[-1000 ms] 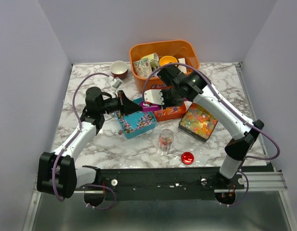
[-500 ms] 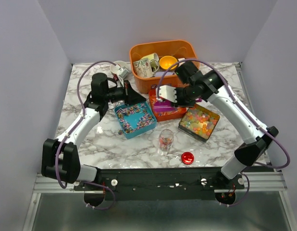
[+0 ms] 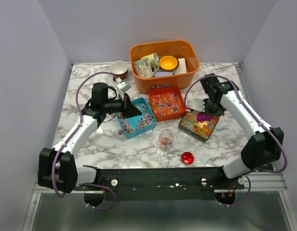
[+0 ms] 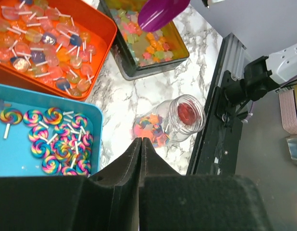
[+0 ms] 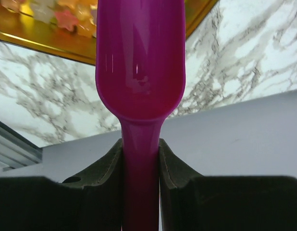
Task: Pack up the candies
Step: Scoop the fake candies from the storage box.
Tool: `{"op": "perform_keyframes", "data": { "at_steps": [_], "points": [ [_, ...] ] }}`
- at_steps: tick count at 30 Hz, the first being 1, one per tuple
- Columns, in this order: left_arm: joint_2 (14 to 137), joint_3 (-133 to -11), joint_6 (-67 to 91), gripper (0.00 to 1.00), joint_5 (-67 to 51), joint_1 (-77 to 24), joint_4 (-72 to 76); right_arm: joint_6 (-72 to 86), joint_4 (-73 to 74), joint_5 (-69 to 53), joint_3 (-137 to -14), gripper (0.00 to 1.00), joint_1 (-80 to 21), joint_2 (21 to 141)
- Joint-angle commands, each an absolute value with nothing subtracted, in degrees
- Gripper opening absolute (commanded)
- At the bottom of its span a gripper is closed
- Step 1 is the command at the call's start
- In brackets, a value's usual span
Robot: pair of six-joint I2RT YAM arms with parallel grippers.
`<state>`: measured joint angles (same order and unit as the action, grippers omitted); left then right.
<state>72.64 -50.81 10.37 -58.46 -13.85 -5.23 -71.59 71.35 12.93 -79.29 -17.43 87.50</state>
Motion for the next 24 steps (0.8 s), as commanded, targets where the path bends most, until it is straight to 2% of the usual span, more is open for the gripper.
{"op": "perform_keyframes", "data": {
  "at_steps": [1,15,24],
  "points": [
    [70.2,-49.3,10.6,0.12,-56.4,-13.5,-3.1,-76.6,66.3,20.8,-78.3,0.01,-16.3,88.9],
    [67.6,-43.6,15.2,0.13,-55.9,-13.5,2.2,-76.5,61.1,31.4,-73.5,0.01,-14.3,91.7],
    [67.1,-43.1,16.3,0.14,-55.7,-13.5,2.4,-75.9,56.0,32.3,-71.0,0.01,-14.3,95.9]
  ]
}}
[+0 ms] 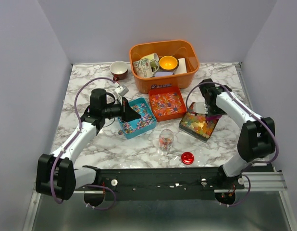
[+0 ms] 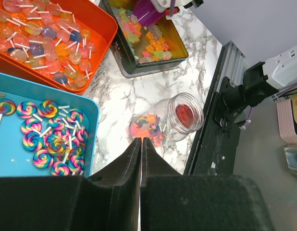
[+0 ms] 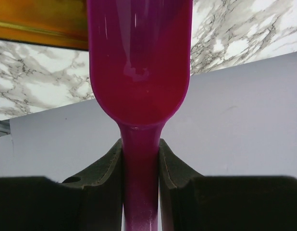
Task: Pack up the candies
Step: Scoop the fake candies from the storage box.
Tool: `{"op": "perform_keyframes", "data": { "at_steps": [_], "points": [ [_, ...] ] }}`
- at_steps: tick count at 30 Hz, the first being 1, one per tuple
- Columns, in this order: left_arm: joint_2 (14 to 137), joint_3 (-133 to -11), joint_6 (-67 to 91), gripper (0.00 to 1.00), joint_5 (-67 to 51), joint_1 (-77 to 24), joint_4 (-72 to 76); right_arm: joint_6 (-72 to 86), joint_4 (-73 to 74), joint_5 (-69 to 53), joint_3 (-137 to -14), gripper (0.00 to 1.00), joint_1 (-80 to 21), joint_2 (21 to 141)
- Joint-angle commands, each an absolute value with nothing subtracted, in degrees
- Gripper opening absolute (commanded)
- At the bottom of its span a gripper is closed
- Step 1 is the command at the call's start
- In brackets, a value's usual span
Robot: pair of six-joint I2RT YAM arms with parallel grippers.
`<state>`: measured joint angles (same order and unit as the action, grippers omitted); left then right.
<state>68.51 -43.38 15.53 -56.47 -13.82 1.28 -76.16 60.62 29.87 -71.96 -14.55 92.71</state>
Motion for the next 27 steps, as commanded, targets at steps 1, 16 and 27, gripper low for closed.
{"op": "perform_keyframes", "data": {
  "at_steps": [1,16,27],
  "points": [
    [67.1,-43.1,16.2,0.14,-55.7,-13.5,2.1,-75.6,55.8,31.1,-71.1,0.01,-14.3,96.3],
    [68.5,-43.4,13.4,0.15,-54.5,-13.5,-2.1,-85.4,44.1,22.2,-64.2,0.01,-15.1,94.9],
    [68.7,-44.3,12.2,0.15,-53.4,-12.7,-2.8,-97.0,39.0,22.1,-60.7,0.01,-18.7,94.3]
  ]
}}
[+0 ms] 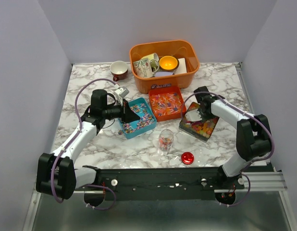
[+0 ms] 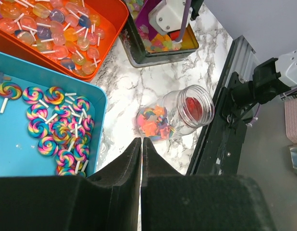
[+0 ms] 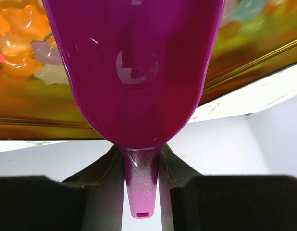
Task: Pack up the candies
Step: Scoop the fake candies from the storage box.
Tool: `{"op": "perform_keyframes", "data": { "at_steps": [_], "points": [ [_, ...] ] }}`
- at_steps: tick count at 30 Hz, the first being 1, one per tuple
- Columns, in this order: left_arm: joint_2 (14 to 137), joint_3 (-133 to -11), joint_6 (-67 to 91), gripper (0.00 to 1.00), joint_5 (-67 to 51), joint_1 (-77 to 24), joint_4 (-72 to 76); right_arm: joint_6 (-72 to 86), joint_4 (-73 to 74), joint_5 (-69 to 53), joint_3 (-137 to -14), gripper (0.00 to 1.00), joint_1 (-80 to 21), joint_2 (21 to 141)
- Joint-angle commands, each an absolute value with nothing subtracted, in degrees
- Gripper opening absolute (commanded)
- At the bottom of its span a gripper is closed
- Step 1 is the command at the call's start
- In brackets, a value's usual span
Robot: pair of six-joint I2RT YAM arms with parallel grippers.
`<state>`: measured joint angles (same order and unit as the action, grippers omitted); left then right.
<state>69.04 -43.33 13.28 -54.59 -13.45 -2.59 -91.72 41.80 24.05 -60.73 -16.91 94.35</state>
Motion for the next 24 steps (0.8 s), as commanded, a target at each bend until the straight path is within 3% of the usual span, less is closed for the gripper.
{"op": "perform_keyframes", "data": {
  "at_steps": [1,11,19,24],
  "points": [
    [68.6,-44.0,12.2,0.15,-53.4,-12.7,-2.7,-96.9,39.1,22.3,-61.8,0.01,-19.2,94.7],
    [67.1,-43.2,11.8,0.15,-53.4,-11.3,-4.3,-94.9,41.3,17.8,-62.4,0.01,-26.8,97.7],
    [66.7,-43.5,11.6,0.15,-53.2,-9.3,-4.8,-85.3,50.9,4.8,-69.0,0.01,-25.4,102.3],
    [67.1,-44.6,10.9,0.15,-53.1,-8.6,-5.5,-84.8,51.5,-3.2,-67.1,0.01,-22.9,99.7]
  ]
}}
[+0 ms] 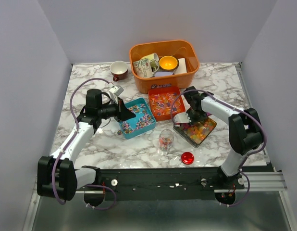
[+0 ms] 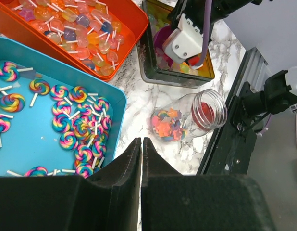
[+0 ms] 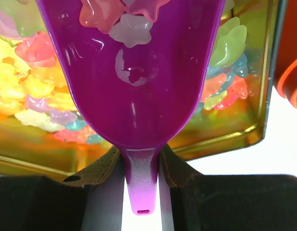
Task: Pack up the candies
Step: Scoop the fake candies from the storage box.
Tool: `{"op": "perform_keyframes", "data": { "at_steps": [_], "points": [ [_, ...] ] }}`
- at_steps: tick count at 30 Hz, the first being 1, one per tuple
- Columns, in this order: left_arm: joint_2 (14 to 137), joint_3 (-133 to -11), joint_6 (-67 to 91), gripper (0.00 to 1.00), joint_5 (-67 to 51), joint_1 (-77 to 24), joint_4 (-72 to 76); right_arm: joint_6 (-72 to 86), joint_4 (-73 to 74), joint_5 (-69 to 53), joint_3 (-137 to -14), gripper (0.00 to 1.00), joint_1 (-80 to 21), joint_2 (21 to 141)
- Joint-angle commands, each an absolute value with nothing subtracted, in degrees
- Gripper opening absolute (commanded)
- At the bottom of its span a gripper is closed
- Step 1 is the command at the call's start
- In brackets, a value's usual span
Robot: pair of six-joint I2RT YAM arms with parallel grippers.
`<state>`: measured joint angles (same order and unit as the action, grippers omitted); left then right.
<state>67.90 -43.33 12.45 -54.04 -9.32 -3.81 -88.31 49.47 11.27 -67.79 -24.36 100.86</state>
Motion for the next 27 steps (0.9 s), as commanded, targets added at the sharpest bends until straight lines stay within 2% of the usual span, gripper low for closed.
{"op": "perform_keyframes", "data": {
  "at_steps": [1,7,17,27],
  "points": [
    [67.1,-44.7,10.7,0.15,-53.0,-8.4,-5.8,-85.1,51.7,-5.8,-66.6,0.01,-22.3,99.0],
    [67.8,-45.5,10.0,0.15,-52.8,-8.3,-6.5,-86.4,51.7,-12.6,-63.1,0.01,-18.2,93.1],
    [69.0,-48.2,6.2,0.15,-51.9,-8.3,-11.1,-85.5,48.2,-16.8,-57.7,0.01,-12.0,88.2],
    [72.6,-50.6,5.6,0.17,-51.9,-8.3,-10.3,-83.6,47.5,-28.4,-54.4,0.01,-4.1,81.3]
  ]
}}
